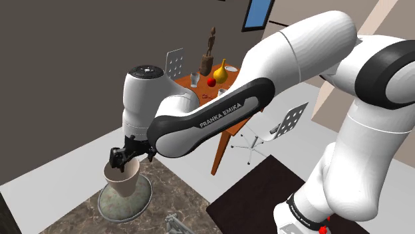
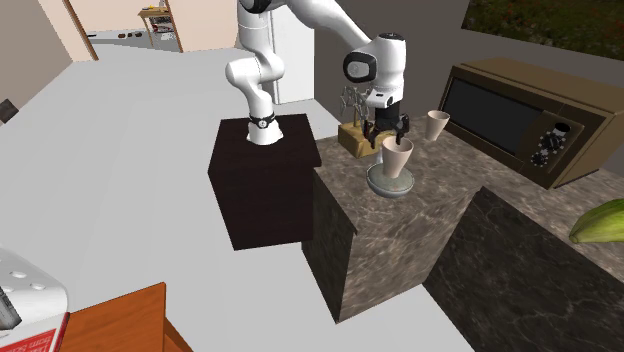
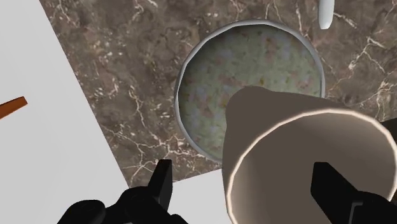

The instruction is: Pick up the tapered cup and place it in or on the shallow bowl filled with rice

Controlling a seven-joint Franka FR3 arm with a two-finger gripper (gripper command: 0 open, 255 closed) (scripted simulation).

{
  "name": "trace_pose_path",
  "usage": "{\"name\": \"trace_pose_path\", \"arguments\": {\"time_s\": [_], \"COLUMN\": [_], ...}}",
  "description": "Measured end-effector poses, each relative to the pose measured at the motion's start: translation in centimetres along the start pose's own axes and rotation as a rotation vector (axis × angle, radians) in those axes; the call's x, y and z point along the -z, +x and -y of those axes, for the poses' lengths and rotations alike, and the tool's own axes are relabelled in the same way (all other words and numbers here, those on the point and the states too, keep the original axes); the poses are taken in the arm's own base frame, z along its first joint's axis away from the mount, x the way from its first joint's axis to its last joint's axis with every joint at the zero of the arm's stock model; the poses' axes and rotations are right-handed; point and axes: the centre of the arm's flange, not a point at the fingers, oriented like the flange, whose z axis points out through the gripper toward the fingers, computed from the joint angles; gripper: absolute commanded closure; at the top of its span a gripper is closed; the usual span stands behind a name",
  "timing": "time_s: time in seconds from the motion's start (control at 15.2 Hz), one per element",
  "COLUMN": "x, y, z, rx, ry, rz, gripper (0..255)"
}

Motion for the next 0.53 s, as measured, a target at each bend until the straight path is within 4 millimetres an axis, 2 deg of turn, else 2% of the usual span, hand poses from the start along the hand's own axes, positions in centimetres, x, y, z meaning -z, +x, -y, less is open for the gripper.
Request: {"name": "trace_pose_path", "arguments": {"time_s": [0.13,0.33,0.53], "x": [0.6,4.0,4.9], "y": [0.0,0.1,0.0], "z": [0.0,0.2,0.0], "rx": [0.000,0.000,0.000], "ry": [0.000,0.001,0.000], "rz": [0.000,-0.001,-0.001], "gripper": [0,0,0]}}
